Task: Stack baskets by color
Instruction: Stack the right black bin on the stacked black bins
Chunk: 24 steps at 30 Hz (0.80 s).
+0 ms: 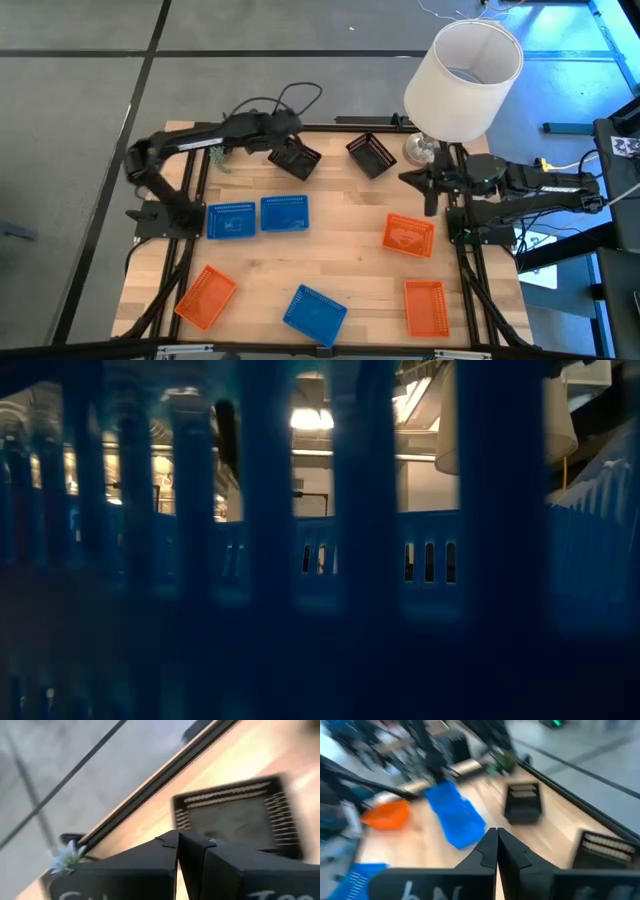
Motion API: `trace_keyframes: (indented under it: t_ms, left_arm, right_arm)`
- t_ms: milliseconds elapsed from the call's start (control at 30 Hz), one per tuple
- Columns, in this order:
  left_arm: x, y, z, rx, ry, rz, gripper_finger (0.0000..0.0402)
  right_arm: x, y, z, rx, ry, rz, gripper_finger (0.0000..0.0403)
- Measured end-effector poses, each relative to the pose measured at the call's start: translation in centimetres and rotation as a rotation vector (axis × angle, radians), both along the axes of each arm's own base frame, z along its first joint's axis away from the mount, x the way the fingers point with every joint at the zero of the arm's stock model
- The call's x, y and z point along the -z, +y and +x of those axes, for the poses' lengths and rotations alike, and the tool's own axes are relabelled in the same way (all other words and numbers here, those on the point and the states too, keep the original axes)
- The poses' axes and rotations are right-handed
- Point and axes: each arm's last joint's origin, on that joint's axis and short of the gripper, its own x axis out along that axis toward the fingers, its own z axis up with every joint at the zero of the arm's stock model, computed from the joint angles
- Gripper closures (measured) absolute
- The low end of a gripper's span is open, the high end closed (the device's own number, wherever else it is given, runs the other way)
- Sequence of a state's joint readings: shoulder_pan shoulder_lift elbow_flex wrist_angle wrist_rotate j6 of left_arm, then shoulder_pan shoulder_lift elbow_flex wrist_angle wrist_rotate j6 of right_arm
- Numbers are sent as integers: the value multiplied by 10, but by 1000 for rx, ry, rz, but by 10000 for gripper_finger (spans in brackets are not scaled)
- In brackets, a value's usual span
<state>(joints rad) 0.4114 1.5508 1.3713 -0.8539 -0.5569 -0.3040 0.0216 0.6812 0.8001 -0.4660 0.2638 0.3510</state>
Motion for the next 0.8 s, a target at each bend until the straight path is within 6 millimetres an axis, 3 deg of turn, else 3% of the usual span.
trace_keyframes:
  t_ms: [200, 400, 600, 800]
  left_arm:
    - [-38, -49, -19, 82, -165, 0, 401]
    - [-61, -85, -35, 130, -276, 20, 401]
    - [-74, -108, -47, 174, -337, 52, 401]
    - [-78, -122, -55, 209, -347, 54, 401]
  right_arm:
    - [-19, -3, 28, 119, 263, 26, 399]
    - [-23, -18, 56, 284, 459, 148, 390]
    - [-16, -40, 84, 227, 558, 329, 352]
    - [14, -69, 109, 251, 676, 429, 300]
